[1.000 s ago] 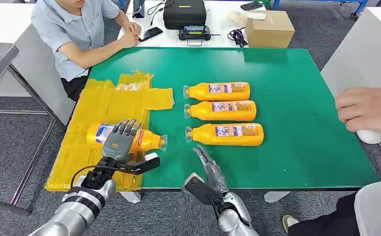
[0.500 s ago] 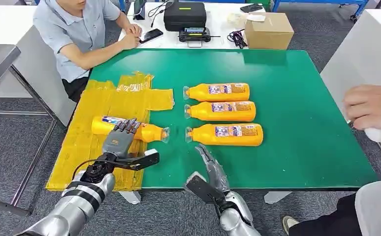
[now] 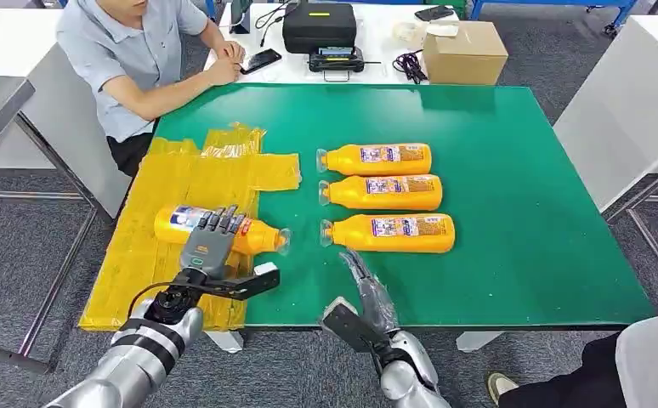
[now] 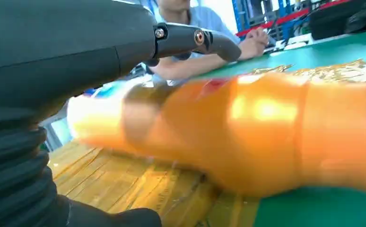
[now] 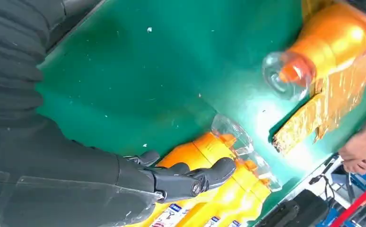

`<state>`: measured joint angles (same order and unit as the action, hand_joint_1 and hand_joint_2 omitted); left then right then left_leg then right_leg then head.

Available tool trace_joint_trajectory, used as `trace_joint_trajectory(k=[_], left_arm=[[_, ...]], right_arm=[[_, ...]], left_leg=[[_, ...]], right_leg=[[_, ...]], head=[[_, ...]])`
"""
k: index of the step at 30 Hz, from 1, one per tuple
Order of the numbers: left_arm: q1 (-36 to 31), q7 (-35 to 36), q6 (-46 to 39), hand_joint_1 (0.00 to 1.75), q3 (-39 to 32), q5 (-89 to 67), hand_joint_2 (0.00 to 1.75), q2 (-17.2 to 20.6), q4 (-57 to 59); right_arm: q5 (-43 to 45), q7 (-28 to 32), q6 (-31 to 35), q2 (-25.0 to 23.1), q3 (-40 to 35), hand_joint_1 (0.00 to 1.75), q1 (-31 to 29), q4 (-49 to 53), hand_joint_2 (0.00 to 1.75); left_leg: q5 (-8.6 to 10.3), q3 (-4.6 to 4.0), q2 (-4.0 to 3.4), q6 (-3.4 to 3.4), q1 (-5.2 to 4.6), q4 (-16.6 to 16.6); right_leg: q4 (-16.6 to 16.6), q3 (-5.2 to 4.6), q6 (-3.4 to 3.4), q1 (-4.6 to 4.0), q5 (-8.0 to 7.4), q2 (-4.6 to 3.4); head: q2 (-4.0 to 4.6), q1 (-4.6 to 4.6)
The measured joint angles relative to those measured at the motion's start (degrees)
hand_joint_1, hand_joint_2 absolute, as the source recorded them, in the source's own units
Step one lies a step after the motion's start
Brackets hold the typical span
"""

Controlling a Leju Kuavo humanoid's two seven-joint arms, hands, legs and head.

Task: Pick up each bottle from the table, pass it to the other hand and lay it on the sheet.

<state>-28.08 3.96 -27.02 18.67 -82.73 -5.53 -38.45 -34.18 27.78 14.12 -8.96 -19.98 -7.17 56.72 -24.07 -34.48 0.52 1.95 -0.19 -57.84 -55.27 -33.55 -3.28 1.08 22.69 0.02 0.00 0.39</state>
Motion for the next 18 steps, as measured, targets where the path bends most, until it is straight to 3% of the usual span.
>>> trace_joint_trajectory(k=[18], left_arm=[[6.55, -0.24, -2.89, 0.0, 4.92, -1.79, 1.75, -0.04, -13.99]], right_arm=[[-0.79, -0.2, 0.88, 0.09, 1.03, 0.0, 1.43, 2.03, 1.75]], left_leg=[[-0.01, -0.5, -0.03, 0.0, 0.0, -0.01]], right_leg=[[0.0, -0.52, -0.01, -0.01, 0.0, -0.01]], head=[[0.0, 0.0]])
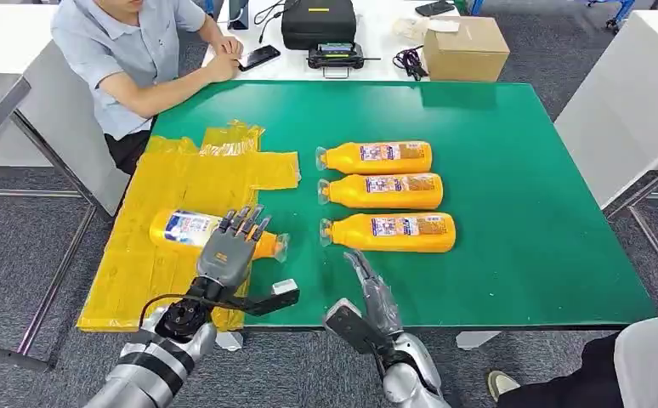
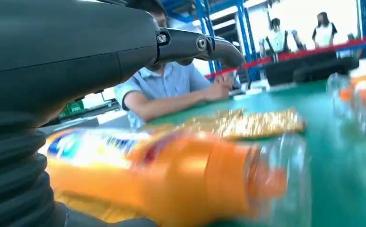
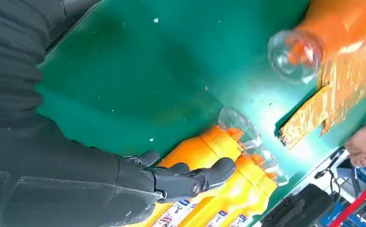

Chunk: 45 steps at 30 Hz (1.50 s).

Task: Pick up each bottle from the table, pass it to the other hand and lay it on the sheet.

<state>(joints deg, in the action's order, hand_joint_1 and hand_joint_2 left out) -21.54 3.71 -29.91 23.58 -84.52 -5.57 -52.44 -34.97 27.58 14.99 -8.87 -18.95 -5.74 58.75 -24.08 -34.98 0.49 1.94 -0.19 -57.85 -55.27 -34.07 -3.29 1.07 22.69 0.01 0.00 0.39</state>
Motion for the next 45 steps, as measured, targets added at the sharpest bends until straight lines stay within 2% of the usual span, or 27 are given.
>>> trace_joint_trajectory(k=[9, 11, 13, 16, 19, 22, 28, 37, 40, 41, 43, 45], left_arm=[[10.24, -3.89, -9.5, 0.0, 1.46, 3.93, 1.75, -1.42, -16.51], [12.31, -7.66, -9.94, 0.0, 1.33, 7.68, 1.75, -1.88, -19.8], [15.01, -14.55, -10.22, 0.0, 0.48, 14.11, 1.75, -3.26, -23.15], [18.87, -24.31, -10.31, 0.0, -0.74, 26.93, 1.75, -6.3, -26.98], [21.3, -27.89, -10.35, 0.0, -1.71, 32.52, 1.75, -8.48, -29.04], [22.34, -28.65, -10.33, 0.0, -1.99, 35.71, 1.75, -9.48, -29.94], [22.89, -31.28, -7.88, 0.0, 2.22, 54.92, 1.75, -8.87, -29.55], [22.94, -31.3, -7.8, 0.0, 2.36, 55.17, 1.75, -8.83, -29.52], [23.21, -31.54, -7.25, 0.0, 4.04, 58.64, 1.75, -8.2, -29.39], [23.22, -31.54, -7.05, 0.0, 4.44, 59.47, 1.75, -8.02, -29.39], [22.94, -29.83, -5.28, 0.0, 5.75, 61.76, 1.75, -7.45, -30.14], [22.75, -29.64, -5.22, 0.0, 6.34, 61.81, 1.75, -7.28, -30.38]], right_arm=[[0.7, 0.98, 3.49, 0.24, 1.62, 0.0, 3.22, 4.17, 1.75], [1.47, 2.28, 5.29, 0.24, 1.99, 0.0, 4.04, 5.64, 1.75], [-0.16, 1.83, 7.76, 0.5, 2.62, 0.0, 4.91, 7.59, 1.75], [-8.14, -2.39, 11.4, 2.77, 3.78, 0.0, 5.41, 10.14, 1.75], [-12.04, -4.33, 12.41, 5.2, 5.71, 0.0, 5.4, 11.19, 1.75], [-14.22, -5.02, 13.02, 6.51, 6.55, 0.0, 5.41, 11.74, 1.75], [-21.75, -8.92, 14.45, 9.99, 8.96, 0.0, 5.25, 12.04, 1.75], [-21.81, -8.94, 14.42, 10.06, 9.01, 0.0, 5.25, 12.04, 1.75], [-22.93, -9.09, 14.12, 11.39, 10.16, 0.0, 5.09, 12.04, 1.75], [-23.52, -9.11, 13.77, 11.69, 10.34, 0.0, 4.95, 12.04, 1.75], [-25.42, -12.66, 7.58, 13.36, 10.14, 0.0, 3.57, 11.93, 1.75], [-26.05, -13.66, 5.82, 14.73, 9.79, 0.0, 2.14, 11.39, 1.75]], left_leg=[[-0.04, -0.15, 0.01, 0.0, -0.02, 0.0], [-0.05, -0.15, 0.01, -0.01, -0.02, 0.0], [-0.05, -0.15, 0.01, 0.0, -0.02, 0.0], [-0.07, -0.16, 0.02, 0.02, -0.07, 0.0], [-0.08, -0.17, 0.04, 0.05, -0.11, 0.0], [-0.08, -0.14, -0.01, 0.05, -0.12, 0.0], [-0.07, -0.14, 0.03, 0.05, -0.1, -0.01], [-0.07, -0.14, 0.03, 0.05, -0.1, -0.01], [-0.07, -0.16, 0.0, 0.05, -0.11, -0.01], [-0.07, -0.17, 0.0, 0.05, -0.11, -0.01], [-0.07, -0.17, 0.03, 0.05, -0.1, -0.01], [-0.07, -0.18, 0.02, 0.06, -0.11, -0.01]], right_leg=[[0.01, -0.14, -0.02, 0.02, 0.03, 0.0], [0.01, -0.15, -0.02, 0.01, 0.03, 0.0], [0.01, -0.14, -0.02, 0.02, 0.03, 0.0], [0.03, -0.14, -0.02, 0.07, 0.03, 0.01], [0.04, -0.12, -0.04, 0.11, 0.03, 0.02], [0.04, -0.13, -0.05, 0.1, 0.02, 0.0], [0.03, -0.1, -0.05, 0.08, 0.02, 0.02], [0.03, -0.1, -0.05, 0.08, 0.02, 0.02], [0.03, -0.11, -0.05, 0.09, 0.02, 0.01], [0.03, -0.12, -0.05, 0.1, 0.02, 0.01], [0.03, -0.11, -0.05, 0.09, 0.02, 0.03], [0.03, -0.1, -0.06, 0.1, 0.01, 0.02]], head=[[0.0, -0.02], [0.0, -0.04], [0.0, -0.02], [0.0, -0.02], [0.0, 0.0], [0.0, -0.02], [0.0, -0.04], [0.0, -0.04], [0.0, -0.02], [0.0, -0.04], [0.0, -0.04], [0.0, -0.04]])
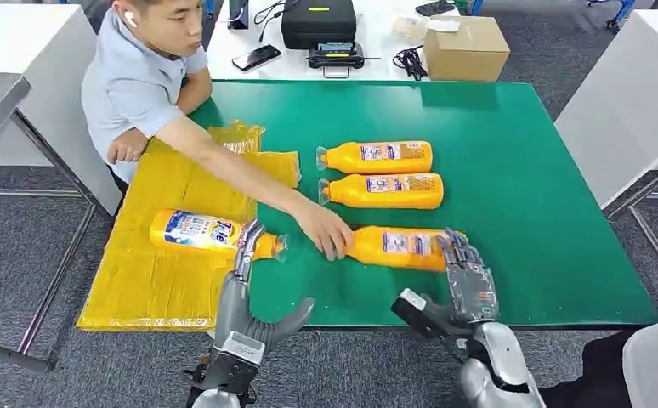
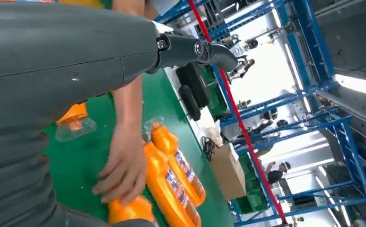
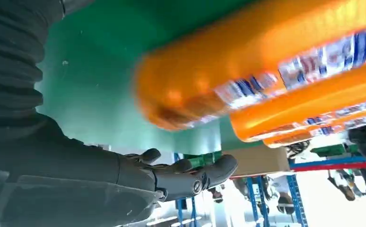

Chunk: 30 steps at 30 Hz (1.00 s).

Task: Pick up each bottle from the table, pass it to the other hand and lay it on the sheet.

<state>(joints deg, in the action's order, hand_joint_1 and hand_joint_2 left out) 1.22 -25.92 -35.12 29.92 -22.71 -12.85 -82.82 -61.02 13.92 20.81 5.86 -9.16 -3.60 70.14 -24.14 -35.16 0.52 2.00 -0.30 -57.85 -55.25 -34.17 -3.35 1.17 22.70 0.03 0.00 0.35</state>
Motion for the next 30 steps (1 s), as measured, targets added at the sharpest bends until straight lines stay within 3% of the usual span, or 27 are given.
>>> trace_joint_trajectory(k=[9, 22, 30], left_arm=[[-0.24, 0.18, 0.28, 0.0, 0.66, 0.0, 1.75, 0.22, 0.0], [-0.67, 0.66, 0.31, 0.0, 1.58, -0.59, 1.75, 0.28, 0.59], [-0.89, 0.83, 0.35, 0.0, 1.9, -0.96, 1.75, 0.31, 1.51]], right_arm=[[-1.16, -1.38, -1.75, 1.69, -1.9, 0.0, -3.91, -2.01, 1.75], [1.72, -5.35, -11.52, 2.78, -6.45, 0.0, -9.76, -8.17, 1.75], [2.88, -6.73, -13.8, 4.48, -8.9, 0.0, -14.85, -14.8, 1.75]], left_leg=[[0.0, 0.01, 0.01, 0.0, 0.0, 0.0], [0.01, 0.0, 0.01, 0.01, 0.0, 0.0], [0.01, 0.07, 0.0, 0.01, 0.0, -0.01]], right_leg=[[0.0, -0.01, 0.0, -0.01, 0.0, 0.01], [0.0, -0.02, 0.0, 0.0, 0.0, 0.01], [0.0, 0.01, 0.0, -0.01, -0.01, 0.0]], head=[[0.0, 0.0], [0.0, 0.0], [0.0, 0.02]])
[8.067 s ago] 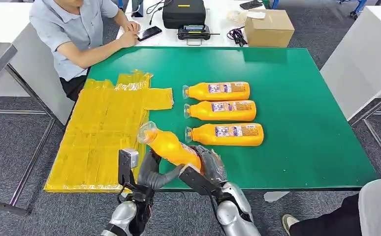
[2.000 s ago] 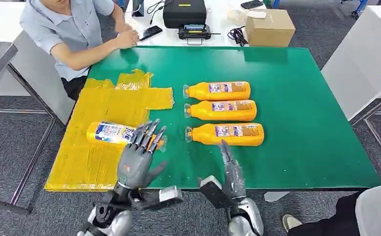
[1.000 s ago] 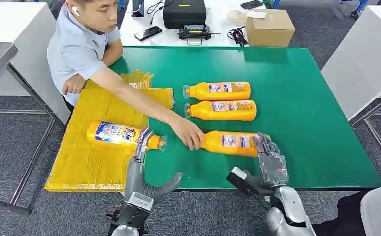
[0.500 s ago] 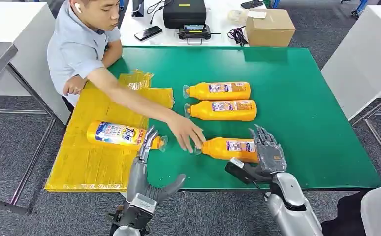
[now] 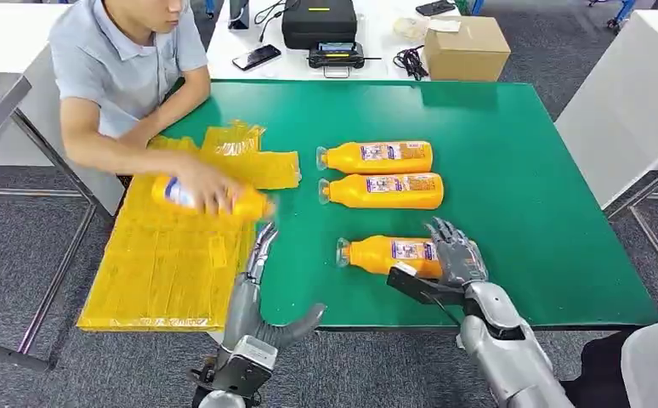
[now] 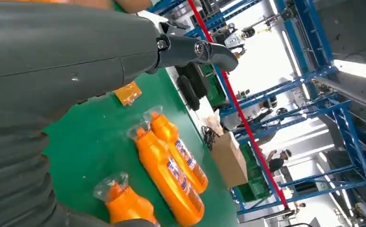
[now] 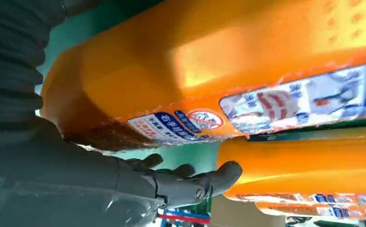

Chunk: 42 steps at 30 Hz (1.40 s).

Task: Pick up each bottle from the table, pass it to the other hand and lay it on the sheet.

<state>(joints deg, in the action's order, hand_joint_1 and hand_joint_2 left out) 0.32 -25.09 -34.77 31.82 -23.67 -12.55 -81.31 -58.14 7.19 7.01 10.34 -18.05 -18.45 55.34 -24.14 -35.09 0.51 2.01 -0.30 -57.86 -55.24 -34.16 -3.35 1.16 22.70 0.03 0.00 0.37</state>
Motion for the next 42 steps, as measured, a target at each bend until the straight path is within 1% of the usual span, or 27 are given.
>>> trace_joint_trajectory(k=[6, 15, 16, 17, 20, 22, 25, 29, 34, 42], left_arm=[[-0.24, 0.33, 0.5, 0.0, 0.48, -0.22, 1.75, 0.07, 0.5], [-0.43, 0.35, 0.5, 0.0, 0.94, -0.24, 1.75, 0.22, 0.79], [-0.43, 0.42, 0.5, 0.0, 0.96, -0.33, 1.75, 0.22, 0.81], [-0.44, 0.52, 0.5, 0.0, 0.96, -0.48, 1.75, 0.24, 0.81], [-0.48, 0.68, 0.57, 0.0, 1.05, -0.74, 1.75, 0.28, 0.83], [-0.54, 0.68, 0.68, 0.0, 1.16, -0.74, 1.75, 0.31, 0.94], [-0.87, 0.5, 1.11, 0.0, 1.44, -0.57, 1.75, 0.33, 1.51], [-1.79, -0.39, 1.14, 0.0, 2.01, 0.44, 1.75, 0.33, 2.45], [-2.92, -1.9, 1.4, 0.0, 2.97, 3.06, 1.75, 0.26, 3.95], [-4.39, -4.42, 1.46, 0.0, 4.07, 8.13, 1.75, -0.18, 6.27]], right_arm=[[0.39, -0.52, -1.92, 0.63, -1.36, 0.0, -2.79, -3.56, 1.75], [0.39, -0.55, -2.05, 0.79, -2.21, 0.0, -3.95, -5.27, 1.75], [0.35, -0.7, -2.07, 0.83, -2.25, 1.55, -3.99, -5.35, 1.75], [0.35, -0.85, -2.21, 0.87, -2.38, 1.75, -4.03, -5.37, 1.75], [0.57, -0.98, -2.75, 1.18, -2.78, 1.75, -4.1, -5.42, 1.75], [2.57, 0.25, -4.38, 1.46, -3.04, 1.75, -4.16, -5.42, 1.75], [8.2, 3.83, -7.85, 2.69, -3.06, 1.75, -4.65, -5.4, 1.75], [14.02, 6.23, -9.81, 4.18, -2.99, 1.75, -4.8, -5.37, 1.75], [23.7, 10.4, -14.96, 5.9, -2.47, 1.75, -4.91, -5.37, 1.75], [34.12, 14.45, -21.05, 8.2, -1.81, 1.75, -4.86, -5.42, 1.75]], left_leg=[[0.0, 0.19, 0.0, 0.0, 0.0, 0.0], [0.0, 0.24, -0.01, 0.0, 0.0, 0.0], [0.0, 0.24, -0.01, 0.0, 0.0, 0.0], [0.0, 0.25, -0.01, 0.0, 0.0, 0.0], [0.0, 0.29, 0.0, 0.0, 0.0, 0.0], [0.0, 0.32, 0.0, 0.0, 0.0, 0.0], [-0.01, 0.46, -0.02, 0.0, 0.0, 0.0], [-0.02, 0.57, 0.0, 0.01, -0.01, 0.0], [-0.08, 0.82, -0.06, 0.02, 0.0, 0.0], [-0.09, 0.92, -0.06, 0.01, 0.01, 0.0]], right_leg=[[0.0, 0.18, 0.0, 0.0, 0.0, 0.0], [0.0, 0.22, 0.0, 0.0, 0.0, -0.01], [0.0, 0.23, 0.0, 0.0, 0.0, 0.0], [0.0, 0.23, 0.0, 0.0, 0.0, 0.0], [0.01, 0.28, 0.0, 0.0, 0.0, 0.0], [0.01, 0.29, 0.0, 0.0, 0.0, 0.0], [0.02, 0.38, 0.0, 0.0, 0.0, -0.01], [0.03, 0.51, 0.0, 0.0, 0.0, 0.0], [0.04, 0.7, 0.02, -0.03, 0.02, -0.02], [0.04, 0.84, 0.02, -0.04, 0.02, -0.02]], head=[[0.0, 0.0], [0.0, -0.02], [0.0, -0.02], [0.0, -0.02], [0.0, -0.02], [0.0, -0.02], [0.0, -0.02], [0.0, -0.02], [0.0, -0.02], [0.0, 0.0]])
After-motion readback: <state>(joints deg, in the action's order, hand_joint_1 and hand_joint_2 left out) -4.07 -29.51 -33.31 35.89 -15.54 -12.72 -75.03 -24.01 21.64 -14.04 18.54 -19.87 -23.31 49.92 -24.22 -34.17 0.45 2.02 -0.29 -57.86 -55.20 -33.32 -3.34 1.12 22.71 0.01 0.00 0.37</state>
